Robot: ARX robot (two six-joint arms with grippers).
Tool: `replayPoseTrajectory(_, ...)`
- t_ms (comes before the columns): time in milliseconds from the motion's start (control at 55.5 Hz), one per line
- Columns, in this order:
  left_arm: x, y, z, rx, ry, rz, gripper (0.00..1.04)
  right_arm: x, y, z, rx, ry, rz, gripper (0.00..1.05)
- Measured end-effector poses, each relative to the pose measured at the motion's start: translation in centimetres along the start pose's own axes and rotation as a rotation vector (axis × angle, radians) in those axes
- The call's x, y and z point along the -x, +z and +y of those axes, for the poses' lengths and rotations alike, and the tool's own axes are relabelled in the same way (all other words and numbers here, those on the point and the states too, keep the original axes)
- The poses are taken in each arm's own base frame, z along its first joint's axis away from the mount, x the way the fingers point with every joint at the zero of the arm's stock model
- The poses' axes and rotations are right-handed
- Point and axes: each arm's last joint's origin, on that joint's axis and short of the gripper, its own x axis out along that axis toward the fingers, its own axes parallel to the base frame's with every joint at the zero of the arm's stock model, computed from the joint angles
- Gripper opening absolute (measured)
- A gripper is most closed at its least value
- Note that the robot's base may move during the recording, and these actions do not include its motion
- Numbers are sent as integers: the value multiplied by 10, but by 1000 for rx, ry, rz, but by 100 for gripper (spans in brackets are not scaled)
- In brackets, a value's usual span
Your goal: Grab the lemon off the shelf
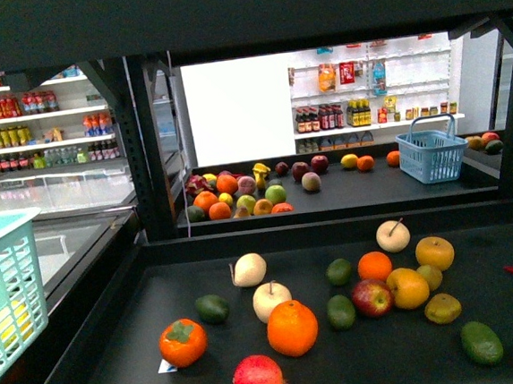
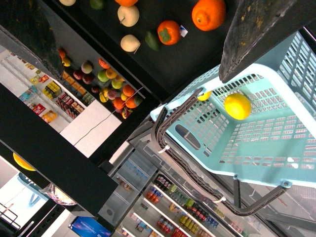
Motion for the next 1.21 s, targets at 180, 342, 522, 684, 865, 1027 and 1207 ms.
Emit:
replayPoseTrajectory(180, 10, -36, -1, -84, -20, 52, 97, 0, 0, 0, 0, -1, 0, 97)
replayPoseTrajectory(342, 18, -70, -4, -180, -95, 158, 97, 0, 0, 0, 0, -1, 0, 97)
replayPoseTrajectory(522, 15, -68, 9, -459, -320, 186, 67, 0, 0, 0, 0, -2, 0, 97)
replayPoseTrajectory(684, 8, -67, 33, -564, -329, 168, 37, 0, 0, 0, 0, 0, 0, 97)
replayPoseTrajectory(865, 3, -65, 54, -583, -328, 154, 3, 0, 0, 0, 0, -1, 0, 97)
replayPoseTrajectory(1027, 0, -65, 64, -585, -325, 150, 3, 0, 0, 0, 0, -1, 0, 97)
replayPoseTrajectory(1207, -3, -63, 73, -586, -353, 156, 3, 0, 0, 0, 0, -1, 0, 97)
